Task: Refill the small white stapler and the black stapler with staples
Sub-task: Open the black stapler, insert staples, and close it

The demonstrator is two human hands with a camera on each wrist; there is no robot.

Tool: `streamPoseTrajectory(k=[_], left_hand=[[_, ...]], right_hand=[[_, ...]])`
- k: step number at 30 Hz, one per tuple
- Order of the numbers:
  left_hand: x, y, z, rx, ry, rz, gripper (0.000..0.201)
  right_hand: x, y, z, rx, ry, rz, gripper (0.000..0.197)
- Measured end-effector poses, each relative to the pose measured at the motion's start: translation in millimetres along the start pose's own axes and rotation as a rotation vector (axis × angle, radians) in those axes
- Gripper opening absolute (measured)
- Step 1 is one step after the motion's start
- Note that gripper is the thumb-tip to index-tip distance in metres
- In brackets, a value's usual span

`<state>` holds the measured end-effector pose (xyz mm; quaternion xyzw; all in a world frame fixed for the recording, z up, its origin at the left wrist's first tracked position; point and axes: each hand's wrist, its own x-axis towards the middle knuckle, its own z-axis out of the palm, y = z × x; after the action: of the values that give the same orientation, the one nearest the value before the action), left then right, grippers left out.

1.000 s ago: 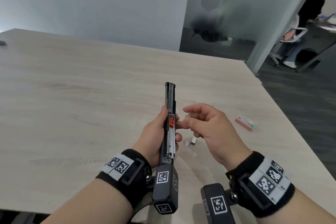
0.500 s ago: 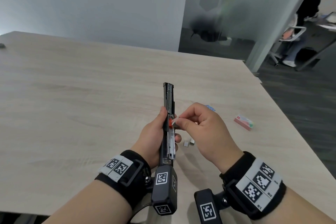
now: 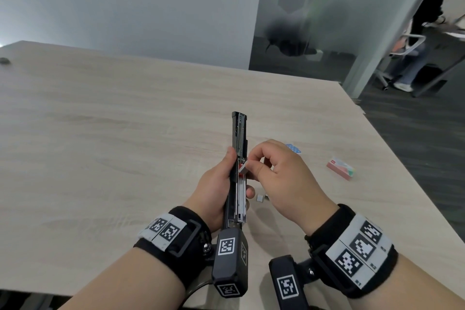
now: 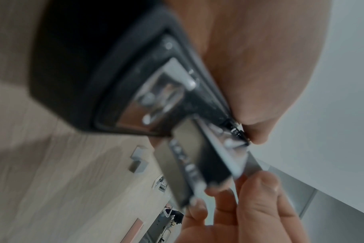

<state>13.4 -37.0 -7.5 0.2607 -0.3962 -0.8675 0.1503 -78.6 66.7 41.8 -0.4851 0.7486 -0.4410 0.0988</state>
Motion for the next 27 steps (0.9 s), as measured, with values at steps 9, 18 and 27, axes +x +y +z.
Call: streamPoseTrajectory(k=[9,18,27], left_hand=[[2.6,-1.2,-2.8,0.045,-0.002,-0.028,0.058],[1.4,0.5,0.4,-0.052,-0.003,0.011,0.057],[0.1,1.7,0.9,-0.055,0.007,0.050,0.051]], right_hand=[[4.7,-6.4,-7.0,-0.073,-0.118,0.069,0.022],[-4.1,-2.1,-5.6,-0.103,-0.206,0.028,0.009],[1.7,28.3,-26.3,0.098,0.060,0.254,0.015]])
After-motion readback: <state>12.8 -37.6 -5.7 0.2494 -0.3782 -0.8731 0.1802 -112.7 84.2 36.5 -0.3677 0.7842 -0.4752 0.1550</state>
